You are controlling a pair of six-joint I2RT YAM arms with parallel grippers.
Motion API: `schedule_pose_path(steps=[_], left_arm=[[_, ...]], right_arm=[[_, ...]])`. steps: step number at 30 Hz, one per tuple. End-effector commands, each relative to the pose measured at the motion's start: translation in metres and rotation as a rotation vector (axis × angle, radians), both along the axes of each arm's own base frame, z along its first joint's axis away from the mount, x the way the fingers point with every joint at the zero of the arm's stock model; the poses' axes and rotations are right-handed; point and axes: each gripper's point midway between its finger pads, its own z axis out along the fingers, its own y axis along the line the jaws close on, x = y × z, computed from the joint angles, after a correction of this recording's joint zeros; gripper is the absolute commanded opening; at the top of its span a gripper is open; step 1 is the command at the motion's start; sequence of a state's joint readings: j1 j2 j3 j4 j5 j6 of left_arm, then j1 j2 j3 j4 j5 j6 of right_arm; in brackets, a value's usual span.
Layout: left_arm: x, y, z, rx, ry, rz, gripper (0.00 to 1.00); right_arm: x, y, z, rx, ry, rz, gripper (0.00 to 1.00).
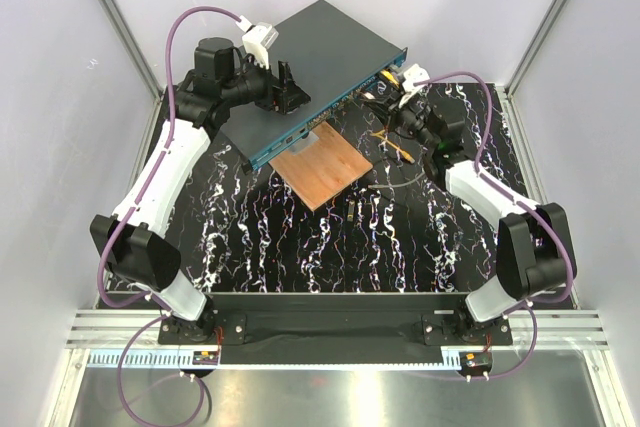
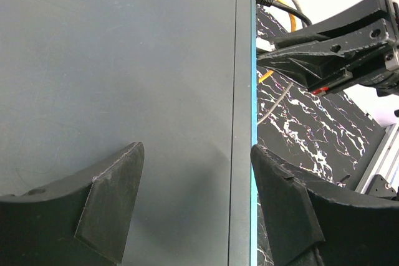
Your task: Insert the plug into the switch port
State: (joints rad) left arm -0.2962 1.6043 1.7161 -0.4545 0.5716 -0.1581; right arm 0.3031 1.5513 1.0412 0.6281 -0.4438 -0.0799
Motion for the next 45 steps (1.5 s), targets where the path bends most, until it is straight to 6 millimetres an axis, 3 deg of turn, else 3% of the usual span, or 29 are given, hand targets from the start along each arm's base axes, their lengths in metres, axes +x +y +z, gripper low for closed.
schedule_pose_path(steps=[1, 5, 10, 20, 24, 25, 28, 34, 39, 41, 43, 45], left_arm=[[0.002, -0.003, 0.023, -0.026, -0.073, -0.020, 0.74], [0.002, -0.003, 0.023, -0.025, -0.073, -0.020, 0.74], [0.002, -0.003, 0.025, -0.025, -0.080, -0.026, 0.74], [0.001, -0.003, 0.022, -0.016, -0.080, -0.029, 0.74], [0.002, -0.003, 0.022, -0.016, -0.080, -0.029, 0.75], [0.002, -0.002, 0.023, -0.016, -0.081, -0.027, 0.75], [0.001, -0.003, 0.025, -0.016, -0.085, -0.028, 0.75], [0.001, -0.002, 0.023, -0.011, -0.083, -0.027, 0.75], [0.000, -0.002, 0.023, -0.010, -0.086, -0.028, 0.75], [-0.001, -0.001, 0.024, -0.010, -0.090, -0.027, 0.75], [-0.001, -0.001, 0.026, -0.012, -0.092, -0.028, 0.75], [-0.001, -0.002, 0.025, -0.013, -0.091, -0.029, 0.75]], right_arm=[[0.002, 0.011, 0.026, -0.007, -0.054, 0.039, 0.00], [-0.001, 0.016, 0.029, -0.008, -0.055, 0.058, 0.00], [0.003, 0.024, 0.019, -0.024, -0.040, 0.073, 0.00], [0.009, 0.033, 0.032, -0.021, -0.061, 0.103, 0.00], [0.006, 0.034, 0.028, -0.050, -0.053, 0.116, 0.13], [0.005, 0.032, 0.025, -0.061, -0.048, 0.113, 0.23], [0.002, 0.025, 0.018, -0.086, -0.005, 0.084, 0.38], [-0.008, 0.003, 0.002, -0.126, 0.096, 0.073, 0.47], [-0.025, -0.012, -0.006, -0.157, 0.145, 0.077, 0.65], [-0.032, -0.014, -0.011, -0.173, 0.181, 0.086, 0.63], [-0.031, -0.017, -0.001, -0.174, 0.184, 0.080, 0.51], [-0.030, -0.017, -0.005, -0.190, 0.222, 0.085, 0.44]])
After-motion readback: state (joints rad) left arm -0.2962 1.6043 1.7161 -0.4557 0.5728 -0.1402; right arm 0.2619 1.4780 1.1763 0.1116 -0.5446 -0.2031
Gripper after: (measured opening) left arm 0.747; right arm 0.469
